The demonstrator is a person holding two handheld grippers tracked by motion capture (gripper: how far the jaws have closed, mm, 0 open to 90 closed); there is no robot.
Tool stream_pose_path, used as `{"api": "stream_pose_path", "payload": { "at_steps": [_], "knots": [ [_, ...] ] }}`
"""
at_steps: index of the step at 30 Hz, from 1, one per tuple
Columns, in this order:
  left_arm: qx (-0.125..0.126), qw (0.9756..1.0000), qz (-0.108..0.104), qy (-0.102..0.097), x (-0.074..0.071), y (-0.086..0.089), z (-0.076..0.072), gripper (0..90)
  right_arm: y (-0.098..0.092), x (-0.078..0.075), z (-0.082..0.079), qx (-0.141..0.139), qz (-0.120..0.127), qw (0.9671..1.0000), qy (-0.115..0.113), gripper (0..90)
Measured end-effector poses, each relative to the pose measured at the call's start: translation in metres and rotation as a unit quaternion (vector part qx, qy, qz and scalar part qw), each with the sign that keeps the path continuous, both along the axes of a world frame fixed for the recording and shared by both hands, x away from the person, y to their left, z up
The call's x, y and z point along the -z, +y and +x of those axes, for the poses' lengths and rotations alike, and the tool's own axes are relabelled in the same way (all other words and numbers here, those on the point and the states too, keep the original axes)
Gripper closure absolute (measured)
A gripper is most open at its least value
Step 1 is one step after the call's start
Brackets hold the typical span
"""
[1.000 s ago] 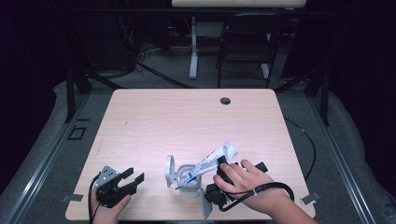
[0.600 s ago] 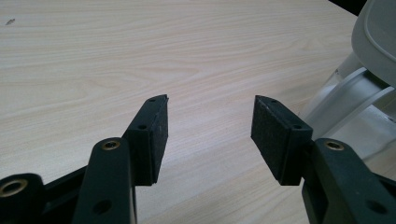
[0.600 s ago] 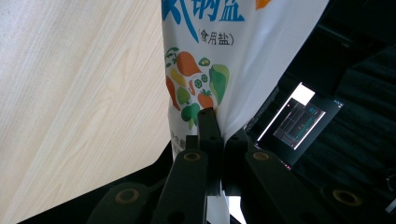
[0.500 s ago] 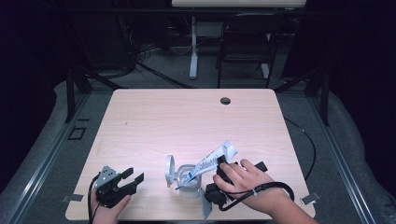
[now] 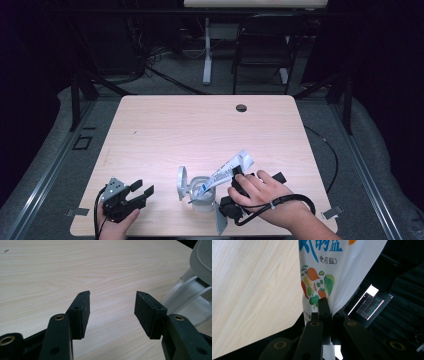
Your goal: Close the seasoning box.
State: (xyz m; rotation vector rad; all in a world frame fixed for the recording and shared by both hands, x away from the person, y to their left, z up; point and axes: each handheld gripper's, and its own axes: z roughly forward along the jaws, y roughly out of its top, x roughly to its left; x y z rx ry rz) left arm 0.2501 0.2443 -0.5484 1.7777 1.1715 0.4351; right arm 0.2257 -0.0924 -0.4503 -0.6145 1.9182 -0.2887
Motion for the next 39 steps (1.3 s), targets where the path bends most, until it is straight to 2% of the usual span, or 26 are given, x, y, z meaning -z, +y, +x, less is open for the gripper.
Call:
{"api": "stream_pose_path", "payload": {
  "at_steps": [6, 20, 22, 39],
  "knots": [
    [0.0, 1.0, 0.002, 0.001, -0.0001, -0.0002, -0.0001, 46.5, 0.0004, -0.0014, -0.0011, 0.006, -0.004, 1.0, 0.001, 89.7],
    [-0.001, 1.0, 0.002, 0.0, -0.0001, -0.0007, -0.0003, 46.5, -0.0006, -0.0007, -0.0015, -0.001, -0.004, 1.0, -0.003, 89.7],
    [0.0, 1.0, 0.002, 0.0, -0.0003, -0.0005, -0.0004, 46.5, 0.0005, -0.0018, -0.0028, 0.004, -0.013, 0.9999, -0.006, 89.7],
    [-0.002, 1.0, -0.002, -0.005, -0.0004, 0.0, -0.0007, 46.5, 0.0016, -0.0031, -0.0034, 0.002, -0.015, 0.9999, -0.007, 89.7]
  ]
}}
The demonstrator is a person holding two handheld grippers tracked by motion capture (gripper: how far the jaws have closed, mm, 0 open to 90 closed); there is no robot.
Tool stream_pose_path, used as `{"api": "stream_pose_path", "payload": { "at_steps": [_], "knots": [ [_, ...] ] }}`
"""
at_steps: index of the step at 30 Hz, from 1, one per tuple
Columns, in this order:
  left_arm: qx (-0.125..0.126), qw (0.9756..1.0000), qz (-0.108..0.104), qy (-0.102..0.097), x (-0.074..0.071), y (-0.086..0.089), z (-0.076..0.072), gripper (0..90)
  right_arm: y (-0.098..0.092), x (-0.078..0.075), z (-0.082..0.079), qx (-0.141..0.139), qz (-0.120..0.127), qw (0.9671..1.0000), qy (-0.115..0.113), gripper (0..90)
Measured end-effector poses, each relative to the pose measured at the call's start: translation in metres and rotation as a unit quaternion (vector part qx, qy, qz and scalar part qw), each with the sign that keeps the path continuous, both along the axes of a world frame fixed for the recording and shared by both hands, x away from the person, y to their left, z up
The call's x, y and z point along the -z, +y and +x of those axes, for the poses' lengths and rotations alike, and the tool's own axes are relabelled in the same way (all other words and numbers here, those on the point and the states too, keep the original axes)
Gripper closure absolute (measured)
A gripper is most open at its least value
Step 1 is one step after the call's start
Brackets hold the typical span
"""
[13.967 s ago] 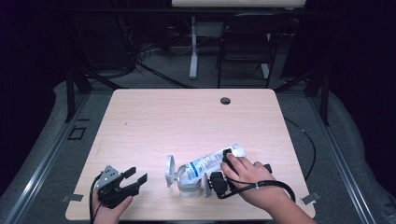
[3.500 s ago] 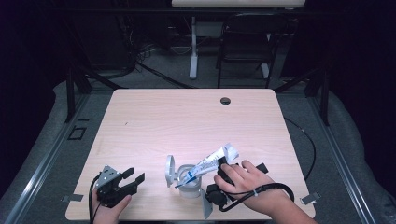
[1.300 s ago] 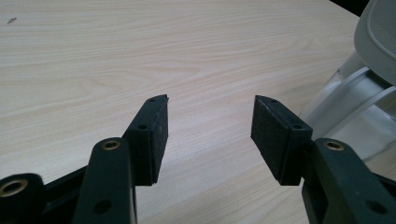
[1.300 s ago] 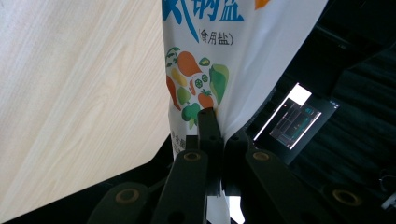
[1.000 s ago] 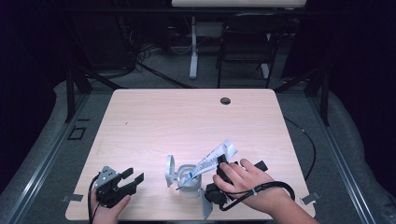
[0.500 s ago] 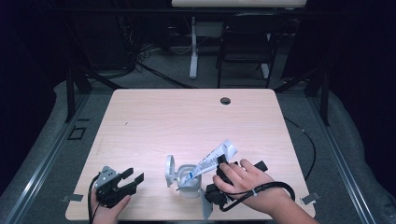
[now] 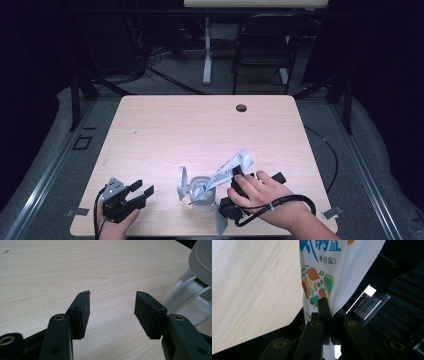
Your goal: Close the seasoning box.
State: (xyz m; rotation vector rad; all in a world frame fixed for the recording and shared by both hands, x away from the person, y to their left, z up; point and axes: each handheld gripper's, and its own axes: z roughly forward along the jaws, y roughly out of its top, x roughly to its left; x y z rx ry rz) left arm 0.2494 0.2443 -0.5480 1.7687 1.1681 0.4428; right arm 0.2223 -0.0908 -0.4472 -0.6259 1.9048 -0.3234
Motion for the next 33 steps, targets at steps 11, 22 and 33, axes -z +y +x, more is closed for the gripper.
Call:
{"api": "stream_pose_path", "payload": {
  "at_steps": [11, 22, 33],
  "knots": [
    [0.0, 1.0, 0.0, 0.0, -0.0005, 0.0004, -0.0004, 46.4, -0.001, -0.001, 0.0006, -0.009, -0.004, 0.9999, -0.004, 89.7],
    [0.0, 1.0, 0.002, 0.001, -0.0013, 0.0013, -0.0005, 46.5, 0.0002, -0.0025, -0.0003, -0.006, -0.01, 0.9999, -0.008, 89.7],
    [-0.002, 1.0, 0.001, 0.0, -0.0005, 0.0007, -0.0002, 46.5, -0.0014, -0.0018, 0.0001, -0.009, -0.002, 0.9999, -0.006, 89.7]
  ]
}}
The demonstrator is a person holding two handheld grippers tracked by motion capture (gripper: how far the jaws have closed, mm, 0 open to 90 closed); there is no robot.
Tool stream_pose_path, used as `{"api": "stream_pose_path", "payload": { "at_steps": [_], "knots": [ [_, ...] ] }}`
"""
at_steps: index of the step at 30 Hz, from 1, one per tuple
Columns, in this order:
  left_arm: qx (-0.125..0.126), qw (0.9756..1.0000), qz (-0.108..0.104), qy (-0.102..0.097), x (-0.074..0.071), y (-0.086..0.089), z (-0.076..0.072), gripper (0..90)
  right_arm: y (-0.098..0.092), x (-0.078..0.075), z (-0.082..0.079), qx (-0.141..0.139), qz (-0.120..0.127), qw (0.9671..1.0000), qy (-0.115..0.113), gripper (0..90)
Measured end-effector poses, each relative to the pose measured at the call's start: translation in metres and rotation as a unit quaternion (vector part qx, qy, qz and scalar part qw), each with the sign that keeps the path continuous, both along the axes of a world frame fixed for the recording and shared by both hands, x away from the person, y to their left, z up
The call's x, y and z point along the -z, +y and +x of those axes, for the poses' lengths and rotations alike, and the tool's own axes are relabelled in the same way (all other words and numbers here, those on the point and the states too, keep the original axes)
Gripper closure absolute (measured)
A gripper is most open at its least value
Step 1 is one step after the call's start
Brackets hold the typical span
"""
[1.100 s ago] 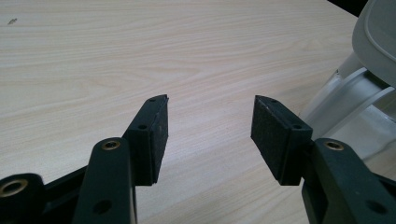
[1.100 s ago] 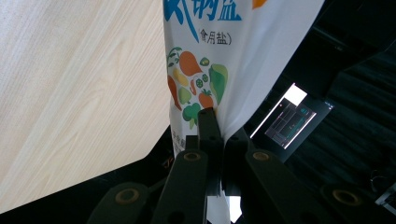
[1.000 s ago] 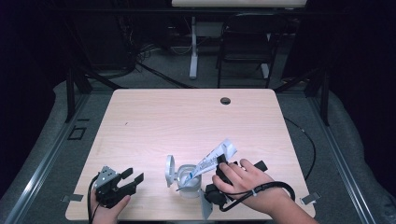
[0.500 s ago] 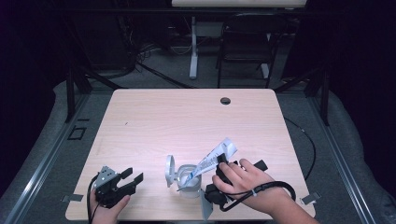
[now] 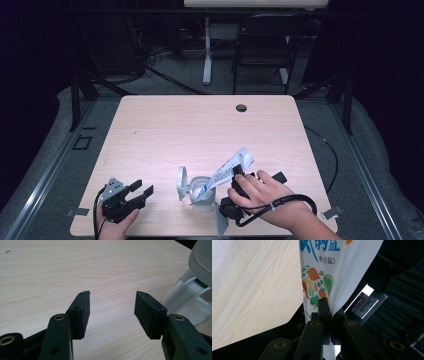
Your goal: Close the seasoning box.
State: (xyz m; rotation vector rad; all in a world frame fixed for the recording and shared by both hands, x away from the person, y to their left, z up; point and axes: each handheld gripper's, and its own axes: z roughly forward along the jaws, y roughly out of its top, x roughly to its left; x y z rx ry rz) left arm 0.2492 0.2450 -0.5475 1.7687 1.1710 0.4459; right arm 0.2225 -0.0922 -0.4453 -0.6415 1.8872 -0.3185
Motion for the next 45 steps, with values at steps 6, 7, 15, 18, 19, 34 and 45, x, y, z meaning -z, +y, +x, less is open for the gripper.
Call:
{"api": "stream_pose_path", "payload": {
  "at_steps": [6, 7, 15, 18, 19, 34, 45],
  "knots": [
    [0.002, 1.0, 0.001, 0.004, 0.0, 0.001, 0.0, 46.5, -0.001, 0.002, 0.0, 0.002, 0.009, 0.9999, 0.006, 89.7],
    [0.001, 1.0, 0.001, 0.004, 0.0, 0.001, 0.0, 46.5, -0.001, 0.002, 0.0, 0.003, 0.007, 1.0, 0.004, 89.7],
    [0.002, 1.0, 0.002, 0.006, 0.001, 0.001, 0.0, 46.5, -0.001, 0.002, 0.0, 0.019, 0.034, 0.9989, 0.027, 89.7],
    [0.001, 1.0, 0.002, 0.006, 0.001, 0.001, 0.0, 46.5, -0.002, 0.003, 0.0, 0.016, 0.04, 0.9987, 0.028, 89.7],
    [0.001, 1.0, 0.002, 0.006, 0.001, 0.001, 0.0, 46.5, -0.002, 0.003, 0.0, 0.017, 0.042, 0.9985, 0.03, 89.7],
    [-0.003, 1.0, 0.001, 0.005, 0.003, 0.0, 0.0, 46.5, -0.008, 0.005, 0.005, 0.037, 0.094, 0.9927, 0.067, 89.7],
    [-0.001, 1.0, 0.003, 0.009, 0.004, 0.0, 0.0, 46.5, -0.018, 0.006, 0.01, 0.056, 0.152, 0.982, 0.097, 89.7]
  ]
}}
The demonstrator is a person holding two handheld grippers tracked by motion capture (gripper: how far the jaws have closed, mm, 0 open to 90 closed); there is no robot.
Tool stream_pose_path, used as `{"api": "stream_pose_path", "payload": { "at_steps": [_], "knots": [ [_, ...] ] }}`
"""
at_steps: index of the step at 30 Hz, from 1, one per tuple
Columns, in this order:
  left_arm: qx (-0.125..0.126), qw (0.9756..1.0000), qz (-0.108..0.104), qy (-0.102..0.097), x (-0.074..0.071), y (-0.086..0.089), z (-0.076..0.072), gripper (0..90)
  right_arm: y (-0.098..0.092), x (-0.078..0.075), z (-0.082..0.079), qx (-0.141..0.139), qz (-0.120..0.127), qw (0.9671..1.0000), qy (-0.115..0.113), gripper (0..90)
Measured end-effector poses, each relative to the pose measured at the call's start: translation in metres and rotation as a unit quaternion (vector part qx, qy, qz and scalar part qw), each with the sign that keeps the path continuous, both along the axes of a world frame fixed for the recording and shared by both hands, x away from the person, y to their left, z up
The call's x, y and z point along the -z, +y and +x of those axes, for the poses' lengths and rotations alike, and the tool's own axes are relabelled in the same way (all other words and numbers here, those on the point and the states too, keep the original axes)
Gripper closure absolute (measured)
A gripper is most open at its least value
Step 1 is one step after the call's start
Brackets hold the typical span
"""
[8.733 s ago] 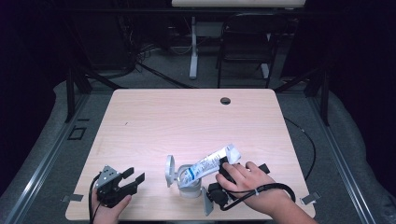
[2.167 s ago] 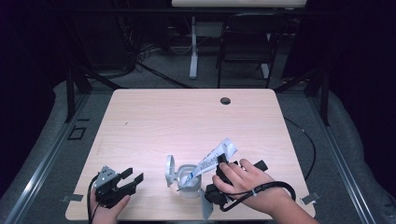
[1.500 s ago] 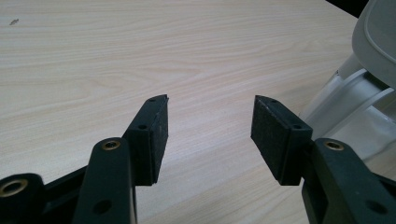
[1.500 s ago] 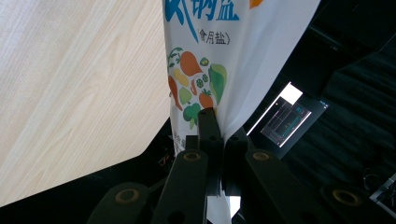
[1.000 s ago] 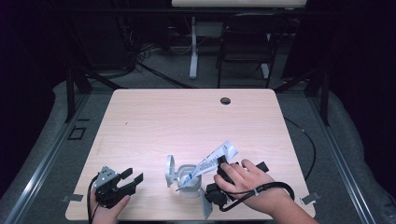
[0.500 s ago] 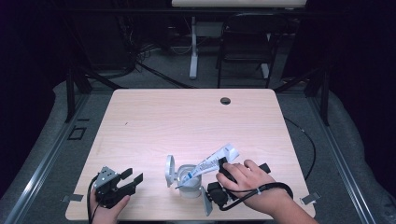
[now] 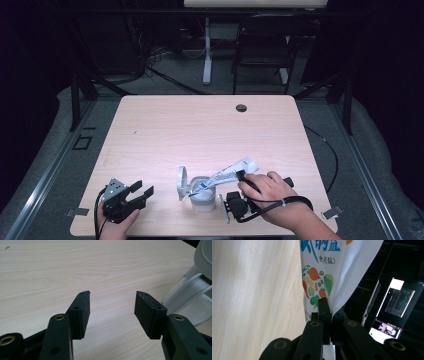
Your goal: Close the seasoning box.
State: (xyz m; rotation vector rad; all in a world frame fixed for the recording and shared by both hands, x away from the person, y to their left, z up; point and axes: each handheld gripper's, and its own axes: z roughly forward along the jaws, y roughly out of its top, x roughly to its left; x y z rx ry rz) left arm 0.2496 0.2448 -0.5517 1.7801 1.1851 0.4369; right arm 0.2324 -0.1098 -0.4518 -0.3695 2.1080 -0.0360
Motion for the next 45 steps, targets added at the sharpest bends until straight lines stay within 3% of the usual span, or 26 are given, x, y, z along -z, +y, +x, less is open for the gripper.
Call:
{"api": "stream_pose_path", "payload": {
  "at_steps": [9, 10, 18, 26, 29, 31, 36, 45],
  "knots": [
    [0.001, 1.0, 0.001, -0.001, 0.001, -0.003, 0.0, 46.5, -0.009, 0.004, 0.003, 0.021, 0.048, 0.9985, 0.018, 89.7],
    [0.001, 1.0, 0.003, 0.001, 0.001, -0.003, 0.0, 46.5, -0.01, 0.006, 0.004, 0.02, 0.061, 0.9977, 0.022, 89.7],
    [0.0, 1.0, 0.0, -0.001, 0.002, -0.004, 0.0, 46.5, -0.016, 0.01, 0.007, 0.027, 0.103, 0.9938, 0.032, 89.7],
    [-0.001, 1.0, 0.002, -0.001, 0.002, -0.003, 0.0, 46.5, -0.018, 0.01, 0.008, 0.04, 0.118, 0.9912, 0.045, 89.7],
    [-0.002, 1.0, 0.002, 0.0, 0.002, -0.003, 0.0, 46.5, -0.019, 0.01, 0.01, 0.037, 0.139, 0.9883, 0.052, 89.7],
    [-0.002, 1.0, 0.002, 0.0, 0.002, -0.003, 0.0, 46.5, -0.019, 0.01, 0.01, 0.039, 0.14, 0.9879, 0.055, 89.7],
    [-0.002, 1.0, 0.002, 0.001, 0.002, -0.003, 0.0, 46.5, -0.022, 0.011, 0.01, 0.045, 0.165, 0.9828, 0.07, 89.9],
    [-0.001, 1.0, 0.001, 0.001, 0.003, -0.003, 0.001, 46.5, -0.027, 0.014, 0.011, 0.058, 0.221, 0.9696, 0.088, 90.0]
  ]
}}
